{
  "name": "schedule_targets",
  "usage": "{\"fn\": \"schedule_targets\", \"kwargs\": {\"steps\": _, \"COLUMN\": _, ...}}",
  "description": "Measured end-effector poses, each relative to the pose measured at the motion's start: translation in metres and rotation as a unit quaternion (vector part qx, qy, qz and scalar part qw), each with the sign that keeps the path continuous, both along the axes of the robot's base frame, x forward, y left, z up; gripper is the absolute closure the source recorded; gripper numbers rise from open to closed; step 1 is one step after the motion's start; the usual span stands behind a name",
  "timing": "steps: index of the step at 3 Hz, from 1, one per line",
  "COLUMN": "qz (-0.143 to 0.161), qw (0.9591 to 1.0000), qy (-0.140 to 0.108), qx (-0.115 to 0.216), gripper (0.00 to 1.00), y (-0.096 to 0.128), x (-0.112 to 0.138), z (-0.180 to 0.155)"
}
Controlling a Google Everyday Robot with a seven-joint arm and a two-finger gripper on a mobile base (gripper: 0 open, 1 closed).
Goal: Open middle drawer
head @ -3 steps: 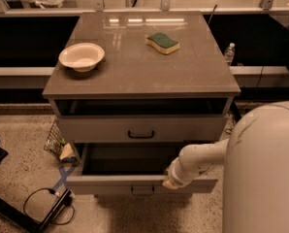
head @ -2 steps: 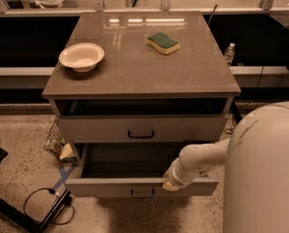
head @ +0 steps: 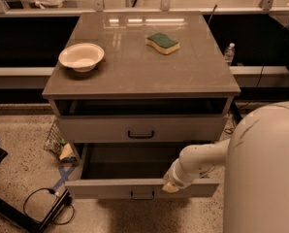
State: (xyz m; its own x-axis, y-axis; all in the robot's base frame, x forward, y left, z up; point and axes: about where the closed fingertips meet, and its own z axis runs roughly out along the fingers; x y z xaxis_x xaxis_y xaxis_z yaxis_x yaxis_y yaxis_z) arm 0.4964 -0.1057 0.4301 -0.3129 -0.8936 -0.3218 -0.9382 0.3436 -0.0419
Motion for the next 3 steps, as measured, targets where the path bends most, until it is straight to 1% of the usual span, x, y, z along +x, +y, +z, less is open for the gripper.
{"fn": "schedule_targets", "kwargs": {"steps": 1, "qz": 0.0, "qw": 1.0, "qy": 0.0, "qx": 0.0, "gripper": 1.0, "y": 0.0, "x": 0.0, "z": 0.0}}
{"fn": "schedule_targets", "kwargs": {"steps": 2, "qz": 0.002, "qw": 0.9997, "qy": 0.02, "qx": 0.01, "gripper": 1.0, "y": -0.001, "x": -0.022, "z": -0.003}}
{"fn": "schedule_targets", "kwargs": {"steps": 3, "qz": 0.002, "qw": 0.9997, "qy": 0.02, "qx": 0.01, "gripper": 1.0, "y": 0.0, "x": -0.022, "z": 0.001}}
